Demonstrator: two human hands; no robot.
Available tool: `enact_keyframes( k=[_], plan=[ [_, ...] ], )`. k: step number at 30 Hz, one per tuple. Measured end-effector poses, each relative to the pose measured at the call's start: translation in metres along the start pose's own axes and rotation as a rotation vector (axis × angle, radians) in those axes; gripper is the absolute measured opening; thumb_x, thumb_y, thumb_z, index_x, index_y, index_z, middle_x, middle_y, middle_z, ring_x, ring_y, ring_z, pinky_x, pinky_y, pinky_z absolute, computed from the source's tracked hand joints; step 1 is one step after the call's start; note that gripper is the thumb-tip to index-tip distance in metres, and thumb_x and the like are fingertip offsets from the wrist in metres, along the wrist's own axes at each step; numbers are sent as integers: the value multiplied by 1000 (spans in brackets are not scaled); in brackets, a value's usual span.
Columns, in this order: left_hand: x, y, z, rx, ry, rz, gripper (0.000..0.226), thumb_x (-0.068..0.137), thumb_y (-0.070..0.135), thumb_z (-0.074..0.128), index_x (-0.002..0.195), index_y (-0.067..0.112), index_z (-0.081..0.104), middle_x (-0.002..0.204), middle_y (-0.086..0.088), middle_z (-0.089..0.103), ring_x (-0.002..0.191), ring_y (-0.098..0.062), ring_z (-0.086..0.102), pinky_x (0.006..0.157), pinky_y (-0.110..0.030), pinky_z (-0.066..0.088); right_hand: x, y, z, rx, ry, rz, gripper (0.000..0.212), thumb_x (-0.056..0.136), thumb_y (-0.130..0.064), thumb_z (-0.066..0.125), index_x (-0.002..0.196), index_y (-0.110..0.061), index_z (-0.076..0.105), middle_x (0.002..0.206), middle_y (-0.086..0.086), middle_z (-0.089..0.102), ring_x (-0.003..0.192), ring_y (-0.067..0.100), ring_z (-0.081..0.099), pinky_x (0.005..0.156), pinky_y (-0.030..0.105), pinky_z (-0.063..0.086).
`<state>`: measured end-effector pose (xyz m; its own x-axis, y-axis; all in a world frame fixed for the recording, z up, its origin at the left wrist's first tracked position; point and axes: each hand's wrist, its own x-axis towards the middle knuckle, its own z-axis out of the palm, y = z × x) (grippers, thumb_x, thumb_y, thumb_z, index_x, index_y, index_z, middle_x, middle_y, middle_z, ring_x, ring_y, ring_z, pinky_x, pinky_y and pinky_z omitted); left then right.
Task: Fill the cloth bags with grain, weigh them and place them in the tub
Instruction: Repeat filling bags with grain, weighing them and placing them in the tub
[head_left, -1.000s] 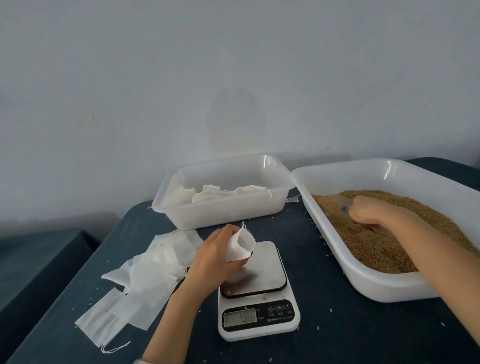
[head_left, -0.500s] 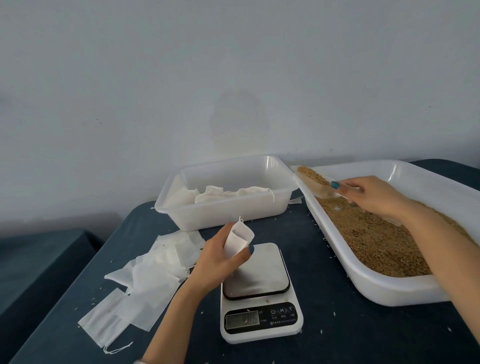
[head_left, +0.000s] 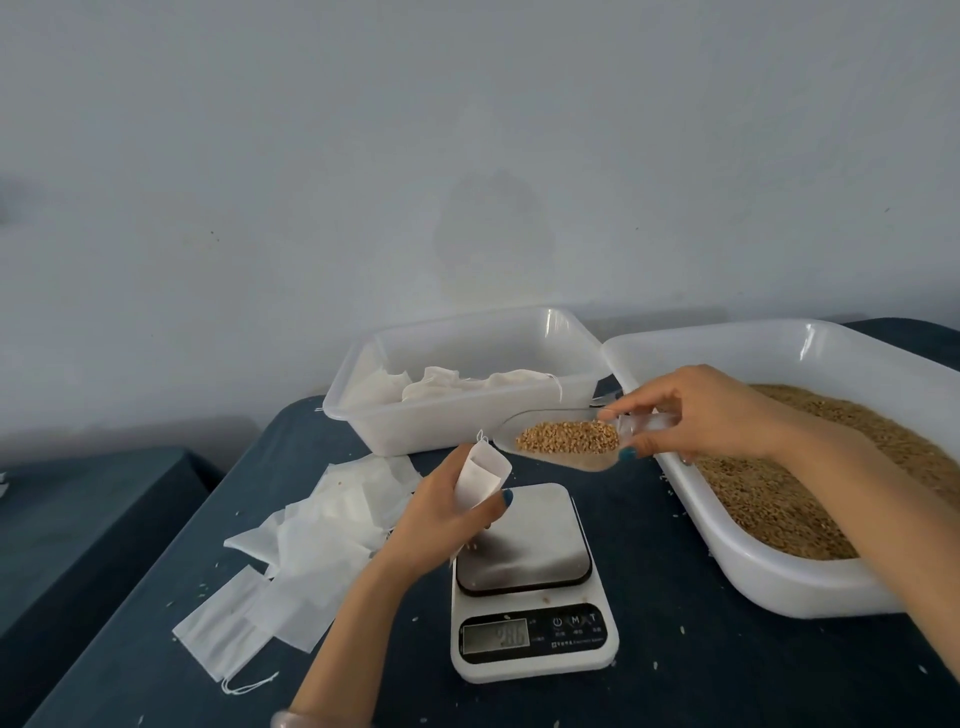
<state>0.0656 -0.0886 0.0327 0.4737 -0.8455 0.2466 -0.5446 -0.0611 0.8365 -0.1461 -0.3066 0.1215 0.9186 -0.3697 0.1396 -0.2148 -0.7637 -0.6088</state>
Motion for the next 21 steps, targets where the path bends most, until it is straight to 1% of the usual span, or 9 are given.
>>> enact_keyframes(
  k=[4,6,8,10,12,14,17,19,21],
  plan=[
    [-1,0,0,25,-25,18,31,77,49,67,104,56,52,94,19,65,77,-7,65,59,-23,56,5,-2,0,-140,19,-44,50,56,-77,65,104,-70,59,101,-39,63,96,-1,62,79,26,53],
    [-1,0,0,46,-20,23,30,78,50,67,103,54,51,94,19,64,78,-5,64,60,-22,56,6,-4,-1,-205,16,-54,52,55,-81,64,106,-69,59,98,-42,61,99,-9,56,84,25,49],
    [0,1,0,55,-12,25,31,79,49,67,104,54,50,95,21,63,79,-4,64,60,-21,55,7,-7,-2,-259,1,-59,50,59,-79,65,107,-70,57,95,-44,59,97,-14,53,79,21,46],
    [-1,1,0,65,-15,14,39,79,50,68,114,53,49,95,20,64,82,-3,64,64,-24,57,8,-12,-2,-306,-3,-76,50,59,-79,64,107,-72,55,94,-47,58,93,-21,49,72,18,41],
    [-2,0,0,118,-25,1,60,78,52,67,133,43,46,106,21,63,91,-3,63,78,-31,58,10,-17,-4,-351,3,-100,52,55,-83,60,105,-73,54,93,-46,58,92,-26,45,69,18,38],
    [-2,0,1,146,-54,-2,70,77,53,67,140,32,45,117,16,63,100,-8,62,86,-38,57,12,-21,-6,-412,11,-129,45,58,-80,62,102,-74,54,91,-44,59,88,-24,48,70,18,41],
    [-3,3,2,120,-78,9,60,77,52,69,131,33,51,111,15,66,97,-12,65,82,-42,58,13,-28,-10,-515,36,-175,36,61,-78,59,96,-76,52,87,-42,60,82,-19,52,65,17,37],
    [-3,3,2,111,-87,16,48,76,51,69,119,35,55,105,16,67,91,-11,66,78,-42,59,14,-34,-11,-579,65,-200,38,64,-76,60,101,-71,56,83,-39,59,78,-16,51,61,16,33],
    [-3,4,2,114,-95,17,45,75,53,69,113,33,55,101,17,67,88,-9,65,76,-39,59,14,-38,-12,-619,93,-221,40,67,-73,63,106,-65,61,76,-41,54,75,-15,50,58,16,30]
  ],
)
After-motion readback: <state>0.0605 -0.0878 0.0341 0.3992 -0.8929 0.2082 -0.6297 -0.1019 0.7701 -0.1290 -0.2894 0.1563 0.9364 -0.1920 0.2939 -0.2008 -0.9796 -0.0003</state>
